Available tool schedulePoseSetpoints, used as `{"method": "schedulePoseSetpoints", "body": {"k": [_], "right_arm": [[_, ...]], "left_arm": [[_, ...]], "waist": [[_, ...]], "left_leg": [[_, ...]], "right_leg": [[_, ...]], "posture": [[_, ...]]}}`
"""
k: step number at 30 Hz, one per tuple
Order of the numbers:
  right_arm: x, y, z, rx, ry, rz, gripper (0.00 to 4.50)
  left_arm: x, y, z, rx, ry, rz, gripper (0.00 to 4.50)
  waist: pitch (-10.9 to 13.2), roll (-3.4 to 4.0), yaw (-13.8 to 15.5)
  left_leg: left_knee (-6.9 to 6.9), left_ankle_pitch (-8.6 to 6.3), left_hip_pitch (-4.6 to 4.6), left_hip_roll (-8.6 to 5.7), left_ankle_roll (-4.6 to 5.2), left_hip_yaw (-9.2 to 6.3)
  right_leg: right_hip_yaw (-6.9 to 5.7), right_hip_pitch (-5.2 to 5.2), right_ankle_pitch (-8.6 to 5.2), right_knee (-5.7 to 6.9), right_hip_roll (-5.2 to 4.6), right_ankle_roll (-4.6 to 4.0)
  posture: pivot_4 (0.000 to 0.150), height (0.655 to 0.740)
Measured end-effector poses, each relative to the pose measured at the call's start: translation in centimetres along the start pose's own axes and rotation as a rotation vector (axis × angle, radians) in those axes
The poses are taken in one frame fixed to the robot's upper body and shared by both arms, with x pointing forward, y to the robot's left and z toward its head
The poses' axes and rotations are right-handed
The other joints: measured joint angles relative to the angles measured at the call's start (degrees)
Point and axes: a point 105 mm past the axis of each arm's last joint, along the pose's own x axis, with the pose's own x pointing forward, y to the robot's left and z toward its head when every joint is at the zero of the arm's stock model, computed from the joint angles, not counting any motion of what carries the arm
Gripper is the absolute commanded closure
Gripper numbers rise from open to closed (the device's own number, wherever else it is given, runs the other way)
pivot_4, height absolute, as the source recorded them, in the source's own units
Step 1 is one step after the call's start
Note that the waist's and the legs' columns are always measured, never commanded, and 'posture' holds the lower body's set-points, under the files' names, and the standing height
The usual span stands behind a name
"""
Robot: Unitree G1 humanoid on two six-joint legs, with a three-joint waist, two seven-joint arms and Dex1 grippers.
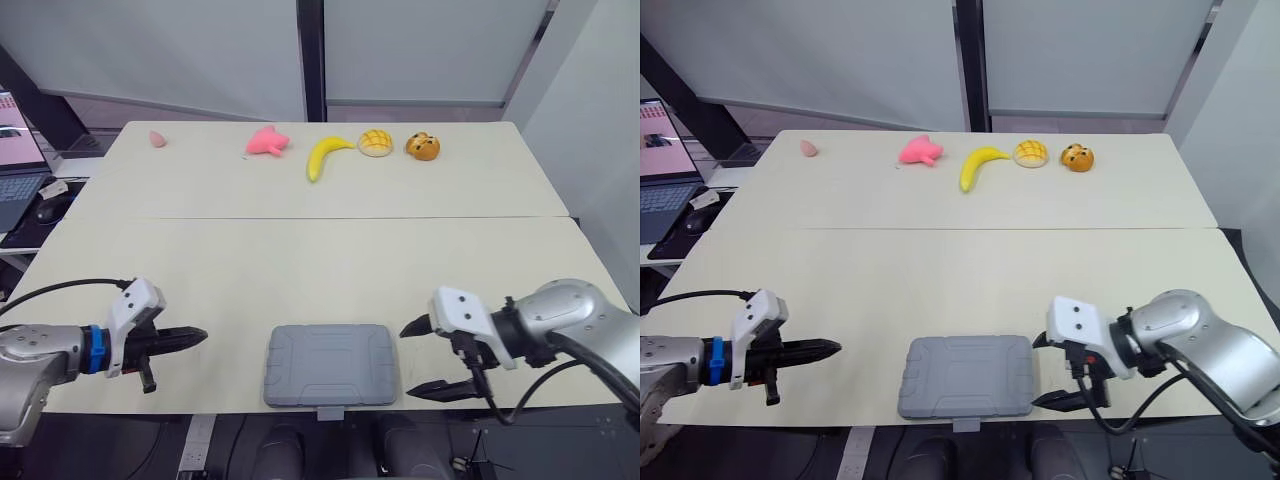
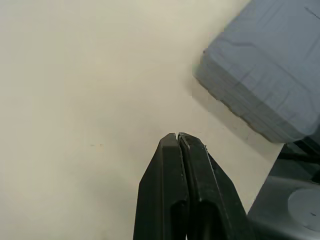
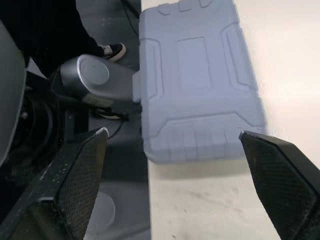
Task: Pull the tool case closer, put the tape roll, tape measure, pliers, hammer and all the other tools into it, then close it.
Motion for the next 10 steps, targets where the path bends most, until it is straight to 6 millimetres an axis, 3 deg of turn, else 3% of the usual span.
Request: {"method": "schedulePoseSetpoints", "body": {"k": [4,10], "right_arm": [[-3.1,-1.1,-0.2,-0.134,0.017,-0.086,0.02],[-6.4,-1.2,-1.1,-0.182,0.090,-0.074,0.02]], "left_arm": [[-1.9,0.3,0.7,0.114,0.047,0.074,4.50],[-3.8,-0.4,1.3,0.199,0.073,0.058,4.50]], "waist": [[0.0,-0.04,0.2],[0.0,-0.04,0.3]], "left_leg": [[0.00,0.00,-0.01,0.00,-0.01,0.03],[0.00,0.00,0.11,0.01,0.00,0.11]], "right_leg": [[0.00,0.03,0.02,-0.04,-0.03,-0.03],[0.04,0.09,0.14,-0.02,-0.03,-0.26]], "posture": [[0.150,0.7255],[0.150,0.7255]]}}
